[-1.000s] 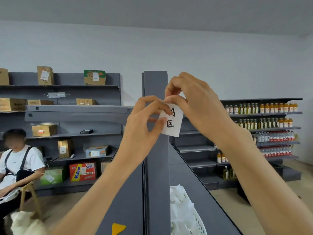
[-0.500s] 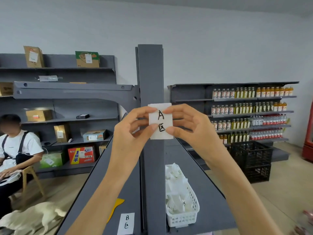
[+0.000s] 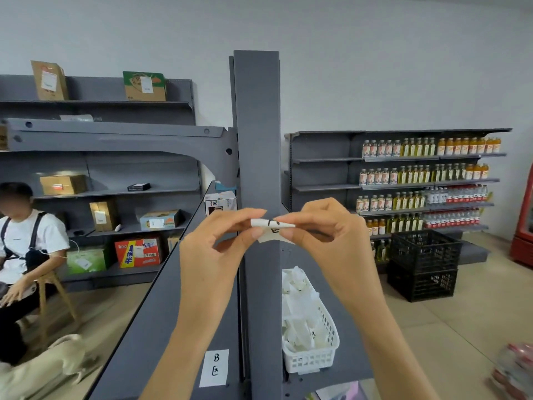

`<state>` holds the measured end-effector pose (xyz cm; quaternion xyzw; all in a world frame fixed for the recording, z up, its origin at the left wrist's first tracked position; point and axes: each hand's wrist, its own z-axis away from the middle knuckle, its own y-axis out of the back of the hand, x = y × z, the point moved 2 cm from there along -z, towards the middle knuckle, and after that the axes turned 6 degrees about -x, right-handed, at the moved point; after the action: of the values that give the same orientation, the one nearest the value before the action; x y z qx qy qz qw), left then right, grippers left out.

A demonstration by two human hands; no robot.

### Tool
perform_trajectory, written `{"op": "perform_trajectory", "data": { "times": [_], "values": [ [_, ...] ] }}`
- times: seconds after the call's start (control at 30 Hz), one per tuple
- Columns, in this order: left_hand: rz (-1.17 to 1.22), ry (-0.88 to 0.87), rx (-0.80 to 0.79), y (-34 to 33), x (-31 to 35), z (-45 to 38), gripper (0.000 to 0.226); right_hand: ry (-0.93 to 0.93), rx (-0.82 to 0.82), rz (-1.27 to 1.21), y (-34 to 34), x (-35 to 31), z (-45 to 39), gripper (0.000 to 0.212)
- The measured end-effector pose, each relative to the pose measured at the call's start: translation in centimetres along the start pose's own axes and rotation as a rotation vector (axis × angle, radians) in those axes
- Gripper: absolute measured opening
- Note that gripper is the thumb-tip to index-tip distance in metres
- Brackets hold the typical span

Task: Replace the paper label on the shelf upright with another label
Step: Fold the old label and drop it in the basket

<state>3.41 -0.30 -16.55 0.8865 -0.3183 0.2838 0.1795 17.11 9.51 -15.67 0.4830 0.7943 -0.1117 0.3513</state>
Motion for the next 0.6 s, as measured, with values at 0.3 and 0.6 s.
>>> {"op": "perform_trajectory", "data": {
  "times": [0.3,0.6],
  "values": [
    [-0.116,0.033,-0.019,-0.2,-1.4,2.0,0.01,-0.006,0.071,0.003,-1.2,2.0,2.7,0.026],
    [0.014,0.138,0.027,-0.5,-2.3,2.0,0.014,0.059,0.133,0.079,-3.2,2.5,3.5,0.022]
  ]
}}
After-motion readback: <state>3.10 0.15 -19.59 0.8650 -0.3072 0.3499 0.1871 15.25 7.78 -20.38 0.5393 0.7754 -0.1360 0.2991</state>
